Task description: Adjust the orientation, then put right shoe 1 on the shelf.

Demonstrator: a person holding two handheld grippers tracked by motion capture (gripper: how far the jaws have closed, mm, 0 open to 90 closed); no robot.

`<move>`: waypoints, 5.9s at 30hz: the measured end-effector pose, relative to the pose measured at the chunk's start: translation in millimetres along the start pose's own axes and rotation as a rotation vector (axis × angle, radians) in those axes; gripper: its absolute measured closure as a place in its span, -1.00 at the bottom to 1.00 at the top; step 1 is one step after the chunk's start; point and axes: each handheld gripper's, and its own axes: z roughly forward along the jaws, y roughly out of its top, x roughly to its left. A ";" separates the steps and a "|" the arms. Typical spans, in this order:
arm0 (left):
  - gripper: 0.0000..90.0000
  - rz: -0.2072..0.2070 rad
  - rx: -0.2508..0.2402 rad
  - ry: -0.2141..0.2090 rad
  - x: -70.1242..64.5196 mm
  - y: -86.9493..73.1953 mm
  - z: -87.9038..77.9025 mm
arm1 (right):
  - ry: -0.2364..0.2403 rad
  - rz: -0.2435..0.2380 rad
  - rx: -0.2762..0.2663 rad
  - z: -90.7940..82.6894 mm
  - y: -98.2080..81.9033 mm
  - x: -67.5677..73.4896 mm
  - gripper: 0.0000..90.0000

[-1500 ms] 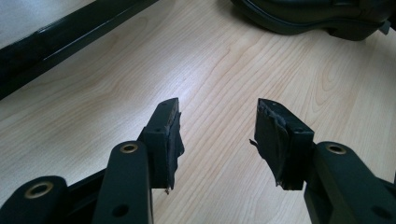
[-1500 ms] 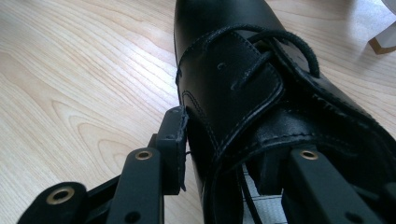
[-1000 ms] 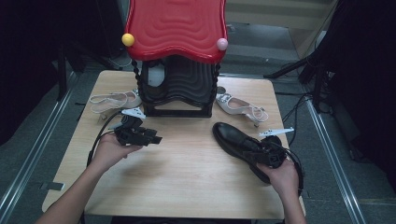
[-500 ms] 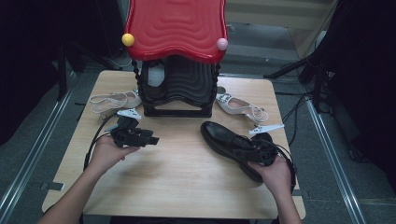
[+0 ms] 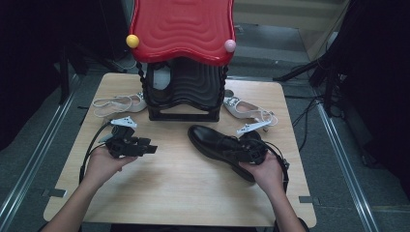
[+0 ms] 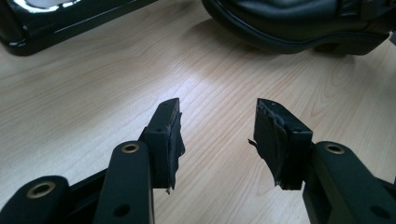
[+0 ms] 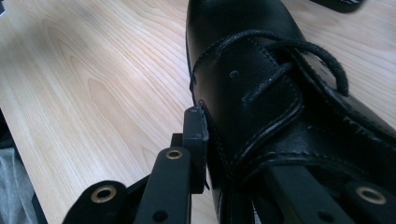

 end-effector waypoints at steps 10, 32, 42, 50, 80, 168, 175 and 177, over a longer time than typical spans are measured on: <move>0.09 -0.016 -0.016 0.030 -1.5 -13.0 -3.5 | 0.046 -0.068 0.038 33.7 27.8 21.7 0.77; 0.25 -0.013 -0.036 0.029 -2.4 -7.9 -2.2 | 0.093 -0.108 0.067 88.3 72.0 55.9 0.74; 0.58 -0.012 -0.036 0.021 -5.7 -5.6 12.5 | 0.129 -0.110 0.069 94.0 67.2 56.5 0.58; 0.93 0.008 -0.013 -0.009 -12.6 -7.9 18.4 | 0.140 -0.139 0.028 71.5 59.8 49.6 0.53; 0.98 0.069 -0.037 -0.025 -33.2 2.9 59.0 | -0.062 -0.100 -0.064 48.7 39.6 -15.9 1.00; 0.97 0.108 -0.021 -0.163 -17.1 85.3 16.9 | 0.029 0.114 -0.073 19.3 13.5 70.4 0.44; 0.94 0.111 -0.050 -0.171 -19.0 110.1 0.4 | 0.021 0.121 -0.040 30.1 23.4 76.0 0.36; 0.92 0.113 -0.055 -0.168 -18.0 116.6 -3.8 | 0.020 0.122 -0.032 32.6 25.7 77.4 0.34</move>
